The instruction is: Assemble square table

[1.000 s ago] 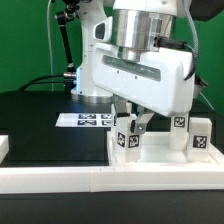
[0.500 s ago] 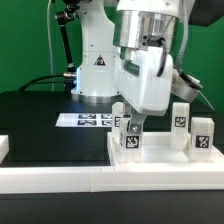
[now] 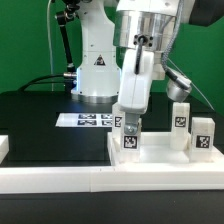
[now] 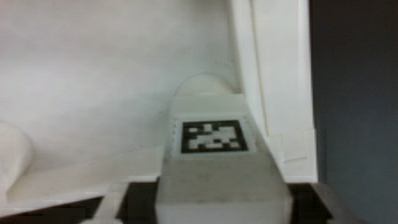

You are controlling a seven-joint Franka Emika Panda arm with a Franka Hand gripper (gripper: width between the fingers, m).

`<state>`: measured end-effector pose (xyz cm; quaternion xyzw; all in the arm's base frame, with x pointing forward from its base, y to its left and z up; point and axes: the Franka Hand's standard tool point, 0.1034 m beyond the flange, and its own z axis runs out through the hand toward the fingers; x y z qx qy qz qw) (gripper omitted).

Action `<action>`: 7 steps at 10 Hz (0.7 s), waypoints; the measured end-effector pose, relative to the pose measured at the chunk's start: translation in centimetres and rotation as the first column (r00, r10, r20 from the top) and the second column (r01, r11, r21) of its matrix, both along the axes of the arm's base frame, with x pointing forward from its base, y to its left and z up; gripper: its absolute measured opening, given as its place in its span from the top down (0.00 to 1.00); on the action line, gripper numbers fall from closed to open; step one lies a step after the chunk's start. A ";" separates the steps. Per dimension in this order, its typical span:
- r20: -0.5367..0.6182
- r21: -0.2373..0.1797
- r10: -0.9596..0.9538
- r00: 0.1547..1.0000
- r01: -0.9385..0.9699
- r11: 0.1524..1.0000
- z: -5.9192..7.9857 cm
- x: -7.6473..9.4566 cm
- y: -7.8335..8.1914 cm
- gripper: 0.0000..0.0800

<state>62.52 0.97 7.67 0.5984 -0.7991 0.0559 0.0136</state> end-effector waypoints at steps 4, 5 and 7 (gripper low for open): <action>0.035 -0.011 -0.178 0.983 0.178 0.984 0.0 -0.3 -0.2 0.62; 0.036 -0.014 -0.184 0.982 0.184 0.983 0.0 -0.3 -0.2 0.62; 0.036 -0.021 -0.193 0.981 0.193 0.981 0.0 -0.5 -0.4 0.62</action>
Offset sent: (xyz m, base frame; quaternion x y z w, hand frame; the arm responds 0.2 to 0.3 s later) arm -0.0049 -0.0048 -0.0031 0.0554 -0.0124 0.2143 0.9751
